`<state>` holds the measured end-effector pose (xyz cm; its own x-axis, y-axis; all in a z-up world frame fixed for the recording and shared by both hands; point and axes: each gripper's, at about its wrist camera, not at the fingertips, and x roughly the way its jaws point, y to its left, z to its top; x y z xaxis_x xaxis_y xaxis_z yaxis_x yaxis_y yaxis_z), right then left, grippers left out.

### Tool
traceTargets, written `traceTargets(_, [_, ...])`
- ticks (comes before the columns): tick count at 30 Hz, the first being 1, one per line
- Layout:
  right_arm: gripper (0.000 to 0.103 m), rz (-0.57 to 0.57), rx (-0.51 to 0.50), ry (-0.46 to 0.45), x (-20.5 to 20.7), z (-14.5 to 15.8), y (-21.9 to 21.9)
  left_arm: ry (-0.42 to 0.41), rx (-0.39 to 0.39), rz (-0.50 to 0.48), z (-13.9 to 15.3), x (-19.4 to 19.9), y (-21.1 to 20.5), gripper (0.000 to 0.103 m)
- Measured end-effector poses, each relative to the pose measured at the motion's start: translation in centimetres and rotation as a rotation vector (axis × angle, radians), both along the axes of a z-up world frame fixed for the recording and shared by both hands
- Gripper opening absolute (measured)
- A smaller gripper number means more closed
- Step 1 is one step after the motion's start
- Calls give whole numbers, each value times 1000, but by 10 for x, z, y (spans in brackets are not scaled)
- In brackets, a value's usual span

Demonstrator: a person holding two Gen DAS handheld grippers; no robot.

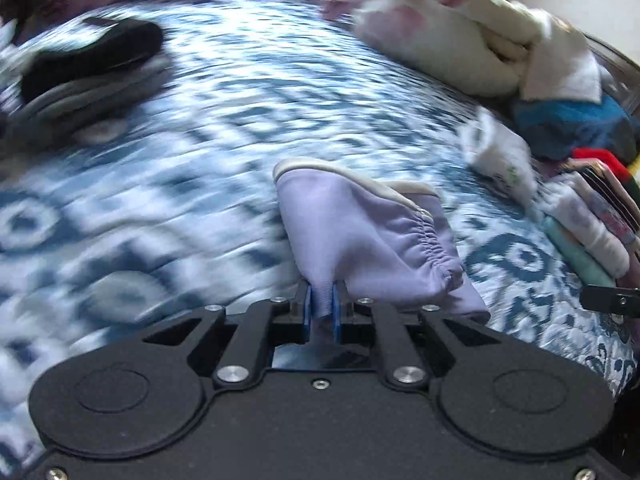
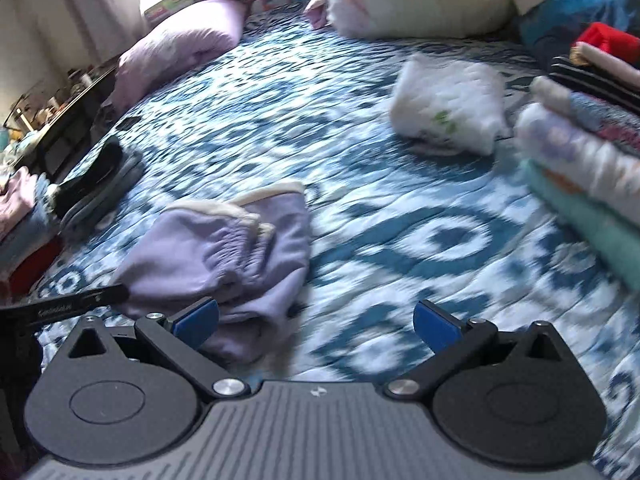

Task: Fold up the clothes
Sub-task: 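Lift the lavender pants with the left gripper and lay them open on the quilt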

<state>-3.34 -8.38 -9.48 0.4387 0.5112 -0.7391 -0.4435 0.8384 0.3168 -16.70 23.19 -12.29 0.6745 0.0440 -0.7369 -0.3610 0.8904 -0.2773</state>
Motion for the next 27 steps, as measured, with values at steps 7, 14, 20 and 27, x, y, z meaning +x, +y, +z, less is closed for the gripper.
traceTargets(7, [103,67,36,-21,-46,-14,57,0,-12,115,-15,-63,34,11])
traceTargets(14, [103,119,24,-62,-75,-23,99,-34,40,132,-18,-96,34,35])
traceTargets(20, [103,154,32,-91,-79,-35,99,-75,67,46,-12,-95,21,47])
traceTargets(27, [103,59,108,-67,-66,-57,79,-71,144,-72,-9,-68,-3,47])
